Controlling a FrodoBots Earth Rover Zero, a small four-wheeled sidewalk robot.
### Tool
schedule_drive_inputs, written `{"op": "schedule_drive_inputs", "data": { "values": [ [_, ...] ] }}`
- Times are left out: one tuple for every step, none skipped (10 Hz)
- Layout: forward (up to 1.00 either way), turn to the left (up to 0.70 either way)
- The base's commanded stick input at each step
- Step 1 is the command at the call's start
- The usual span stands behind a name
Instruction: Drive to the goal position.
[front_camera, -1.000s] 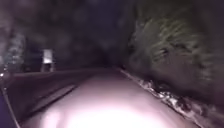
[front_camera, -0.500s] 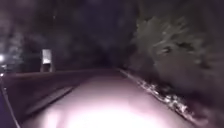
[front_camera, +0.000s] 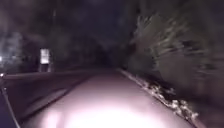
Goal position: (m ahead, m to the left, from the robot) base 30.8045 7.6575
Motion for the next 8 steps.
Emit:
{"op": "schedule_drive_inputs", "data": {
  "values": [
    [0.50,0.00],
    [0.50,0.00],
    [0.50,0.00],
    [0.50,0.00],
    [0.50,0.00],
    [0.50,0.00],
    [0.50,0.00],
    [0.50,0.00]
  ]
}}
